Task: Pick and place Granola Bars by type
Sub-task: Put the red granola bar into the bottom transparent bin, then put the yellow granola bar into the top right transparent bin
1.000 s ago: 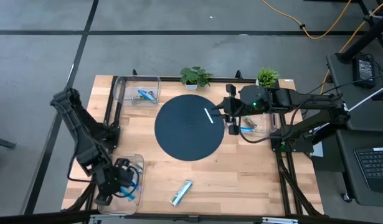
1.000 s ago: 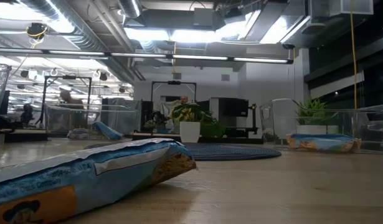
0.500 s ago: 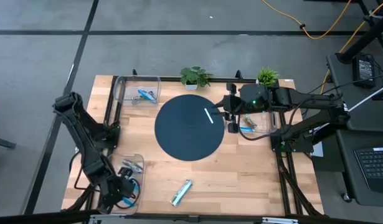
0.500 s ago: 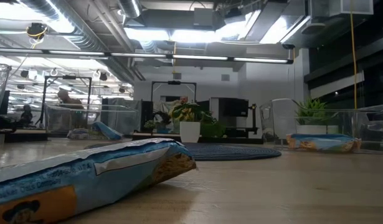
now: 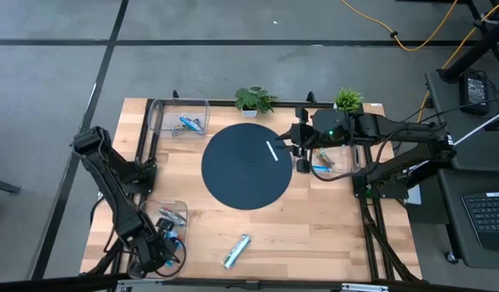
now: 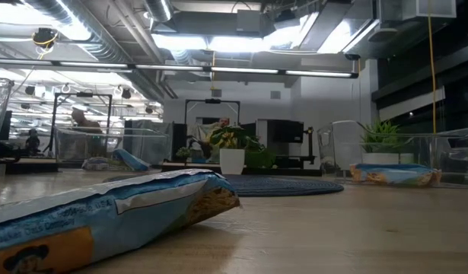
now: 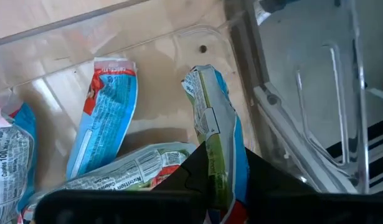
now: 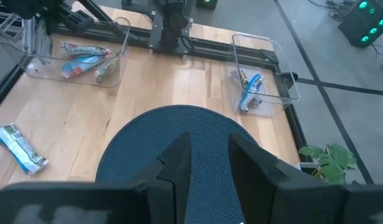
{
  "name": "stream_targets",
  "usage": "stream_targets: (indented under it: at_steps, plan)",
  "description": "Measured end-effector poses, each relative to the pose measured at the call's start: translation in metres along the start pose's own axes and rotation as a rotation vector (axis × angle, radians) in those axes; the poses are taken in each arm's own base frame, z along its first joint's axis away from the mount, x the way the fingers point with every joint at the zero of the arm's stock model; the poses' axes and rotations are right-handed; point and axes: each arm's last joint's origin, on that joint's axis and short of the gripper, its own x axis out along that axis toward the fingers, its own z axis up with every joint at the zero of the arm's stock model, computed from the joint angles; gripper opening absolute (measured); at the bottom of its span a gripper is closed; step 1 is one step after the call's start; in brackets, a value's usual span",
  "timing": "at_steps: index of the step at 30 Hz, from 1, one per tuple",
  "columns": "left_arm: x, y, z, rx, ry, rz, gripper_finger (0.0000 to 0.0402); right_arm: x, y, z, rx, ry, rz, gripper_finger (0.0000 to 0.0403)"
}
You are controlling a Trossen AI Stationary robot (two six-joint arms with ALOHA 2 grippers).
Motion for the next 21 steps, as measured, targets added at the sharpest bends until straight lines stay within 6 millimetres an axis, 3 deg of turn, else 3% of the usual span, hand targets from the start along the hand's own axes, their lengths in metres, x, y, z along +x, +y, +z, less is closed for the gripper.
stream_targets:
  at_steps: [11, 21]
  plan:
    - [0.005, 0.002, 0.0, -0.024, 0.029, 0.024, 0.0067, 0.0, 0.0, 0.0, 0.001, 0.0, 0.0, 0.011]
    - [-0.006, 0.012, -0.014, -0.15, 0.153, 0.084, 0.0162, 0.0, 0.0, 0.0, 0.0, 0.0, 0.0, 0.011]
